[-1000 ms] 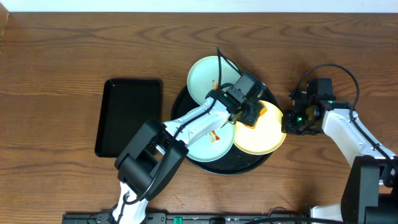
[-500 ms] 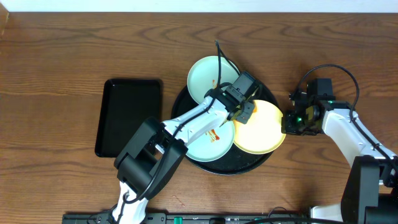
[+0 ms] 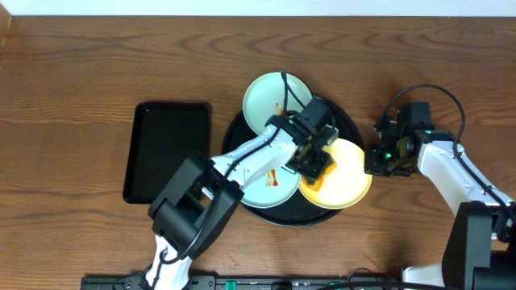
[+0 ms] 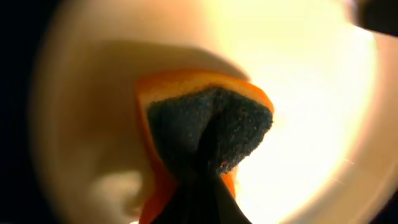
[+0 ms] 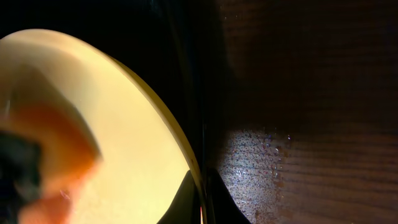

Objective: Clean dirty plates on tray and stack at the side
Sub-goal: 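Scrub the yellow plate with the sponge in the left gripper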

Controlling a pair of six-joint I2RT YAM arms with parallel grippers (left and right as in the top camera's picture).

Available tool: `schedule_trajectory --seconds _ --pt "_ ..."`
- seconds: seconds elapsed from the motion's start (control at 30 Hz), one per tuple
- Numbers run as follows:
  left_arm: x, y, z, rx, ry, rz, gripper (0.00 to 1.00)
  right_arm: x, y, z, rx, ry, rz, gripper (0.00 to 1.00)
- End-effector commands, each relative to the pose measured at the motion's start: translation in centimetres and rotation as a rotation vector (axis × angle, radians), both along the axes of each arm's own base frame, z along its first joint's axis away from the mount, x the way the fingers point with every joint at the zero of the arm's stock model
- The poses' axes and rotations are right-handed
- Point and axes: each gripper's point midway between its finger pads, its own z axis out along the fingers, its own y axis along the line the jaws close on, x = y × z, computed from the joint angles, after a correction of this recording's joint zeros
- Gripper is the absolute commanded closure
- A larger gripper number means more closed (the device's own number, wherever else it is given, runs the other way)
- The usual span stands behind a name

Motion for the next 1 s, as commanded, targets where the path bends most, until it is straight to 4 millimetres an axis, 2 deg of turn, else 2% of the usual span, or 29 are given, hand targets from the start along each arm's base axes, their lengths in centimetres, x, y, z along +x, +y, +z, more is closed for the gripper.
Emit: schedule_trajectory --seconds 0.0,0.07,0.17,0.27,0.37,0.53,0.63,0.77,0.97 --pt "-4.0 -2.6 0.8 -0.107 0.124 -0.107 0.93 0.4 -0.1 0.5 -0.019 -0.020 -0.001 0.99" --pt "-4.0 -3.0 0.8 -0.125 0.086 -0.153 0.93 0.4 -0.1 0.5 -0.019 -0.020 -0.001 0.99" --pt "-2.0 -2.9 0.3 -0.091 -0.025 -0.138 0.92 0.4 -0.1 0.5 -0.019 -0.019 -0.001 0.99" --pt "0.9 -1.8 -0.5 0.004 -0.150 -0.069 0.93 0.4 -0.1 0.5 -0.019 -0.019 -0.001 0.99" --pt "4.1 0.3 -1.0 0.114 -0.253 0.060 0.92 0.4 -0.1 0.5 -0.019 -0.019 -0.001 0.99" --pt "7.0 2.0 -0.4 0.125 -0.287 0.163 0.92 0.4 -0.1 0.5 -0.019 -0.020 -0.001 0.99" --pt "8.0 2.6 1.4 0.107 -0.307 0.190 0.92 0.4 -0.1 0.5 -0.019 -0.021 -0.001 0.99" --pt "8.6 2.6 5.7 0.042 -0.371 0.208 0.92 0.8 -0.1 0.6 -0.019 -0.038 -0.002 0.99" --pt "7.6 3.4 11.7 -0.023 -0.432 0.221 0.92 1.8 -0.1 1.0 -0.019 -0.087 -0.001 0.99"
